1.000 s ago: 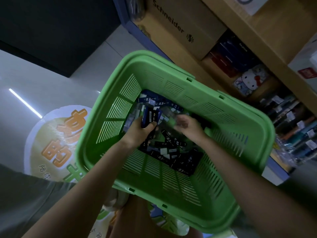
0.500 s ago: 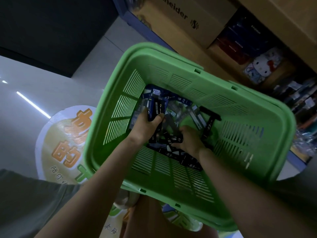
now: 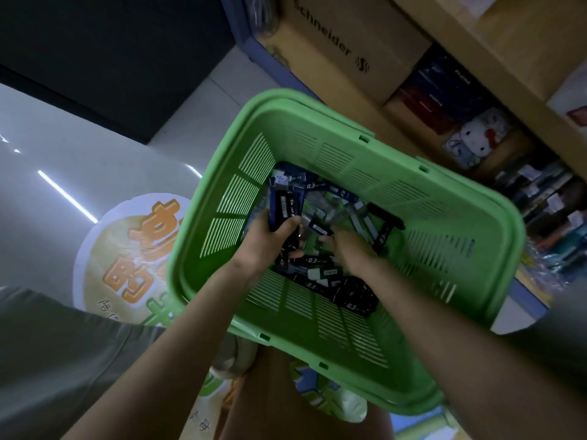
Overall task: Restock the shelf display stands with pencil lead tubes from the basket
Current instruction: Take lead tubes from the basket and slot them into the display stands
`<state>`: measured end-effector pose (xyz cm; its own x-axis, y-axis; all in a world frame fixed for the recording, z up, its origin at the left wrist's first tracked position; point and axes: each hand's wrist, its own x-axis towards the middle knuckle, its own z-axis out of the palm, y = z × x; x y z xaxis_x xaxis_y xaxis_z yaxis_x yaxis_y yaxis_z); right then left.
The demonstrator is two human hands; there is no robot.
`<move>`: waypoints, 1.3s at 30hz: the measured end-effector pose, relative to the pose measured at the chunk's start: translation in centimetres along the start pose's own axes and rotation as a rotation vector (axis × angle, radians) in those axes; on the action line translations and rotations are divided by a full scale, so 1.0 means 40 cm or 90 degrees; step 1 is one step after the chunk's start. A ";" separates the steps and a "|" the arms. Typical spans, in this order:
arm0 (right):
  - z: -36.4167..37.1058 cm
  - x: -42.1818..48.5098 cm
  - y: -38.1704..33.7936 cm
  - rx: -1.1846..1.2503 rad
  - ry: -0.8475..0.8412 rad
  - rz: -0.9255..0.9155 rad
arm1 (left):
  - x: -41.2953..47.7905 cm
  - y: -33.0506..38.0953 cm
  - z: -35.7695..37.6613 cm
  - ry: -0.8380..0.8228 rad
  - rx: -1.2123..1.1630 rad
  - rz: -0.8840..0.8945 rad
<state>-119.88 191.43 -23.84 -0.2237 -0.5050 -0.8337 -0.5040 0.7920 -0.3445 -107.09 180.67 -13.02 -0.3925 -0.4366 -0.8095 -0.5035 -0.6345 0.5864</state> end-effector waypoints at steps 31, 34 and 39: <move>-0.294 -0.699 -0.187 0.285 0.229 -0.375 | -0.470 0.221 0.165 0.013 -0.188 0.346; -0.329 -0.753 -0.173 0.302 0.237 -0.392 | -0.492 0.252 0.186 0.020 -0.188 0.344; -0.403 -0.835 -0.163 0.298 0.363 -0.379 | -0.543 0.346 0.199 0.000 -0.194 0.392</move>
<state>-122.56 197.60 13.20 -0.4739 -0.8638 -0.1714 -0.3090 0.3453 -0.8861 -111.66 186.46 12.93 -0.5374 -0.7757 -0.3307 0.0509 -0.4213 0.9055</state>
